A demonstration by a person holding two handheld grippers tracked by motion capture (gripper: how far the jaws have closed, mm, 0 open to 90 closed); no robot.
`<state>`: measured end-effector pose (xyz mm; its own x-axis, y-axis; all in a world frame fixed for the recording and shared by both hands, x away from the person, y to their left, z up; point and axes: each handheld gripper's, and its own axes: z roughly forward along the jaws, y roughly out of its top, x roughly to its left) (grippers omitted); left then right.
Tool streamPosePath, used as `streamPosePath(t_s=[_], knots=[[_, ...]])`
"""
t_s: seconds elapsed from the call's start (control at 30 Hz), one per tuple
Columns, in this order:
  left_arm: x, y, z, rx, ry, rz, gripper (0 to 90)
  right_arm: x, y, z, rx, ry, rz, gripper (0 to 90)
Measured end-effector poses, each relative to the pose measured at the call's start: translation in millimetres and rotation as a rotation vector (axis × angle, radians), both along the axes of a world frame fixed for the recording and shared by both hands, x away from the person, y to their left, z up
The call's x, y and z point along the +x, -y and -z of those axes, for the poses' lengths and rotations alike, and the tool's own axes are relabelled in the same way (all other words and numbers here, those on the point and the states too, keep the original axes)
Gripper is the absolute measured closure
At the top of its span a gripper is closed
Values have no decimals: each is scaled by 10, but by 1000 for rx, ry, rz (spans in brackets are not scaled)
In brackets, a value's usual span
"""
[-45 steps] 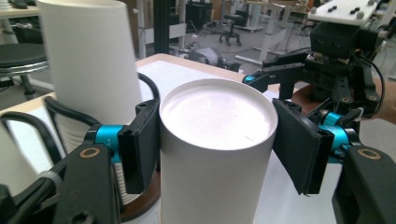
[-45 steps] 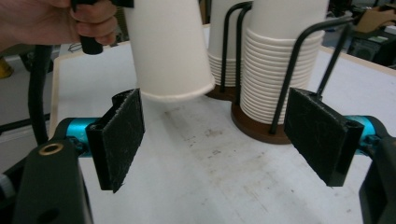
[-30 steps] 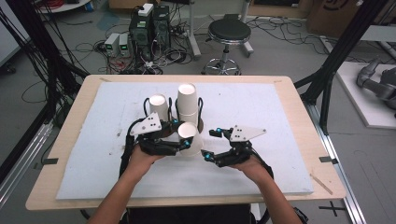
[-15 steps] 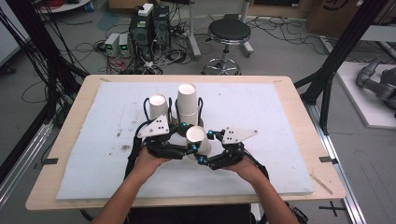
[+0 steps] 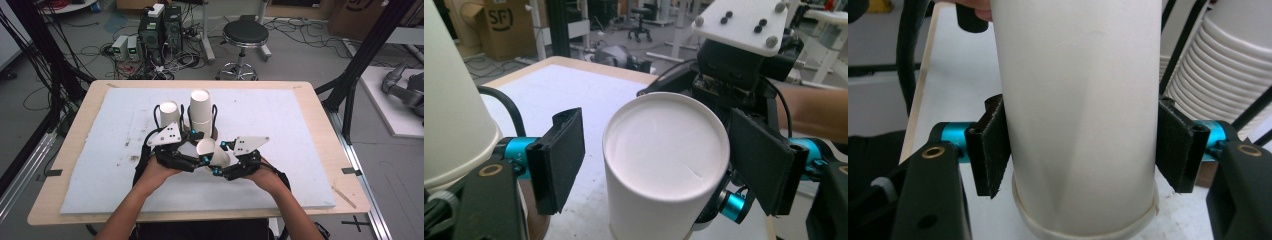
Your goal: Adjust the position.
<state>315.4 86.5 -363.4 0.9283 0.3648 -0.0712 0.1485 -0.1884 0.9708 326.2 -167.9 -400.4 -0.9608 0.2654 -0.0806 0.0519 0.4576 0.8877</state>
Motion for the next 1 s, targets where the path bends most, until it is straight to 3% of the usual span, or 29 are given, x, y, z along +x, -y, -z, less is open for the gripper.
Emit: streamPosePath(t_s=[0.1, 0.17, 0.27, 0.37, 0.53, 0.63, 0.73, 0.87, 0.93, 1.0], knots=[[20, 36, 17, 34, -17, 15, 229, 7, -15, -17, -11, -4, -26, 336], [28, 42, 29, 21, -26, 62, 300, 5, -13, -15, -15, -6, -40, 338], [28, 52, 29, 17, -23, 68, 352, 4, 3, -12, -8, -4, -53, 299], [45, 32, 15, 6, -29, 71, 357, -25, 39, -5, 68, -24, -39, 196], [47, -21, -11, -102, -43, 81, 359, -35, 99, -5, 152, -53, -11, 191], [52, -26, -12, -118, -47, 86, 359, -22, 121, 19, 189, -76, -10, 196], [52, -32, 2, -126, -58, 89, 355, -16, 136, 17, 180, -74, -38, 257], [19, -71, 36, -50, -31, 75, 307, -29, 135, 17, 114, -52, -80, 325], [19, -107, 48, -43, -39, 74, 264, -20, 134, 11, 75, -47, -90, 330], [21, -123, 56, -43, -44, 78, 254, -14, 153, -2, 71, -56, -102, 337]])
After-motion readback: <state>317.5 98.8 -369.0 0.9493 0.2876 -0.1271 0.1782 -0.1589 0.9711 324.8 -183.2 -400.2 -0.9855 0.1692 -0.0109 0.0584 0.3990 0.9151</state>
